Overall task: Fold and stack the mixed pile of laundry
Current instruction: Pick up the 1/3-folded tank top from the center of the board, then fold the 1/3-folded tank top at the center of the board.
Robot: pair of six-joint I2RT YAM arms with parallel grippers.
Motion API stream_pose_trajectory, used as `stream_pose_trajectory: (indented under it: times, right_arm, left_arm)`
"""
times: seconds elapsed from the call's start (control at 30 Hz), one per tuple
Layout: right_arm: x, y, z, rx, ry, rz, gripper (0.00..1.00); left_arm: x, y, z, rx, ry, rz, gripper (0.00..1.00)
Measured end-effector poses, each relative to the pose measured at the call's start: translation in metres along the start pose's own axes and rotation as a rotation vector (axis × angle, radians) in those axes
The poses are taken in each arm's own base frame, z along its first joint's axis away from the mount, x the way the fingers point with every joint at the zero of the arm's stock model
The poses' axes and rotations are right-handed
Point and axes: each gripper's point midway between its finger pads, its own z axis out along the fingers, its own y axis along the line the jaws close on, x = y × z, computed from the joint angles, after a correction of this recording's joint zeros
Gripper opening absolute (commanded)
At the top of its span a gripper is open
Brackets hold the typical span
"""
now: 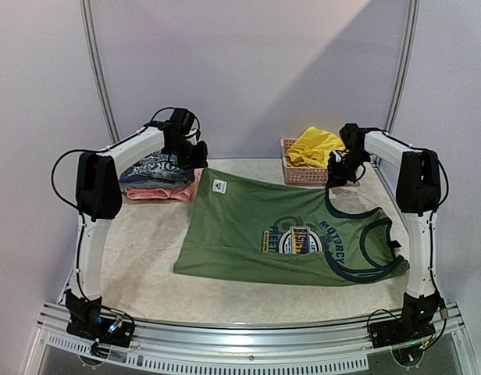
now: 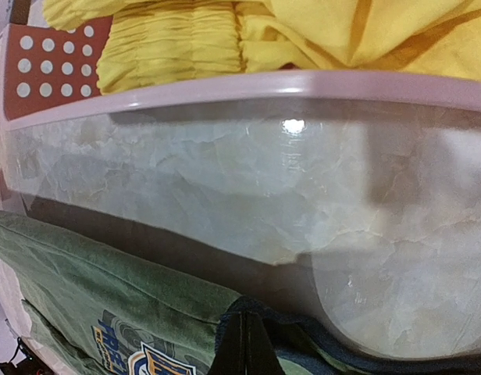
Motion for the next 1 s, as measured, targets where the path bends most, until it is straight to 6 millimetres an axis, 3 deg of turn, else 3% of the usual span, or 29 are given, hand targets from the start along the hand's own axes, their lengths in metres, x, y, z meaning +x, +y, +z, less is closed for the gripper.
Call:
stream_pose_trajectory:
  times: [0.43, 0.7, 1.0]
  right_arm:
    - [0.003, -0.002, 0.003, 0.02, 0.001, -0.006, 0.0]
    - [0.028, 0.001, -0.004, 0.025, 0.019, -0.023, 0.0]
    - [0.053, 0.011, -0.017, 0.032, -0.005, -0.062, 0.0]
  left_arm:
    - [0.018, 0.01, 0.006, -0.021, 0.049, -0.002, 0.0]
    - [0.053, 0.026, 0.012, -0.043, 0.129, -0.011, 0.0]
    - [0.072, 0.03, -0.009, -0.039, 0.141, -0.005, 0.0]
